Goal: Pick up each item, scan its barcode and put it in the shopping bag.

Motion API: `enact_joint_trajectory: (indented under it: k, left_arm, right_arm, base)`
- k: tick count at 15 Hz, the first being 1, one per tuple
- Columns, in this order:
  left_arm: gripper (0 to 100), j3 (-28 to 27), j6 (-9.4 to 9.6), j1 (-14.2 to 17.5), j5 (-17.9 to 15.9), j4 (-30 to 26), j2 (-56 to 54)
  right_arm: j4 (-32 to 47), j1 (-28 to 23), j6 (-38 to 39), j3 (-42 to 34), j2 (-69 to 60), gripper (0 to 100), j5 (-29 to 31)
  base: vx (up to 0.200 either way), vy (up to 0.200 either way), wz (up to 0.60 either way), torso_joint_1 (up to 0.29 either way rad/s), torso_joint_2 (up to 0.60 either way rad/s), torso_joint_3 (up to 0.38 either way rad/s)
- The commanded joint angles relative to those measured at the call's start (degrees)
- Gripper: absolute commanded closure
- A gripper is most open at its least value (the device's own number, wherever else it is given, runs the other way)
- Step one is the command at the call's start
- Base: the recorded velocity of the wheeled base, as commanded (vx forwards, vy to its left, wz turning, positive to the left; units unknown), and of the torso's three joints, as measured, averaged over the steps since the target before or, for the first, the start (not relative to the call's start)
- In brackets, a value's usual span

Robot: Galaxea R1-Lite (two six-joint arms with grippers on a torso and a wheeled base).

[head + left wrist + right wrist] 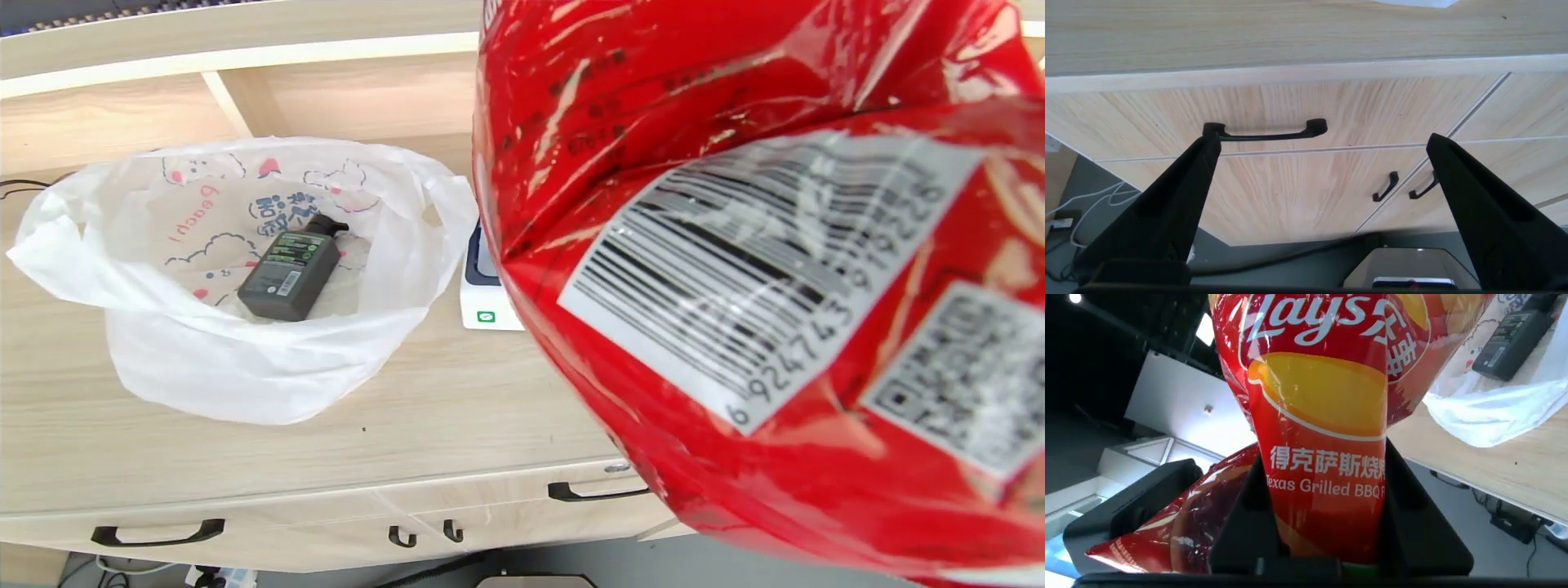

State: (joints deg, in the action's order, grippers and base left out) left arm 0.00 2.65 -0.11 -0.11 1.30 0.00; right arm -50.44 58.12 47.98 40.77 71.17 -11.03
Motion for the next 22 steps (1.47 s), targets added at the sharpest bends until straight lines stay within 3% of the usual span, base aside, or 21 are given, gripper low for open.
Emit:
enact_joint_trajectory:
  k: [1, 5, 6, 7, 10, 11, 14, 18, 22]
  left_arm:
    - [0, 0.00, -0.01, 0.02, 0.02, 0.01, 0.09]
    - [0, 0.00, 0.08, -0.07, 0.02, 0.10, 0.09]
    - [0, 0.00, 0.08, 0.02, 0.02, 0.10, 0.09]
    - [0, 0.00, 0.08, 0.02, 0.02, 0.10, 0.00]
    - [0, 0.00, 0.17, 0.02, 0.02, 0.10, 0.09]
    - [0, 0.00, 0.08, 0.02, 0.02, 0.10, 0.09]
    - [0, 0.00, -0.18, 0.02, -0.07, -0.16, 0.09]
    - [0, 0.00, -0.27, 0.02, -0.07, -0.16, 0.09]
    - [0, 0.00, -0.18, 0.02, -0.07, 0.01, 0.09]
  right_arm:
    - [0.00, 0.15, 0.01, -0.25, 0.37, 100, -0.04]
    - [-0.97, 0.15, -0.70, -1.74, 0.55, 100, 0.05]
    - [-0.88, 0.06, -4.21, -2.18, 0.55, 100, 0.31]
    - [-0.88, -0.47, -11.42, -2.36, 0.46, 100, 0.93]
    - [-0.18, -4.69, -30.23, -8.77, -1.56, 100, 11.65]
    - [0.00, -8.73, -37.87, -11.06, -2.61, 100, 14.64]
    - [0.08, -13.04, -54.66, -11.59, -3.93, 100, 19.47]
    - [0.08, -14.27, -60.46, -11.41, -3.76, 100, 25.53]
    - [0.00, -14.97, -60.29, -11.59, -4.02, 100, 26.33]
  base:
    - [0.000, 0.000, 0.00, 0.000, 0.00, 0.000]
    - [0.000, 0.000, 0.00, 0.000, 0.00, 0.000]
    - [0.000, 0.000, 0.00, 0.000, 0.00, 0.000]
    - [0.000, 0.000, 0.00, 0.000, 0.00, 0.000]
    - [0.000, 0.000, 0.00, 0.000, 0.00, 0.000]
    - [0.000, 0.000, 0.00, 0.000, 0.00, 0.000]
    - [0.000, 0.000, 0.00, 0.000, 0.00, 0.000]
    - [-0.100, 0.000, 0.00, 0.000, 0.00, 0.001]
    - [-0.050, 0.000, 0.00, 0.002, 0.00, 0.001]
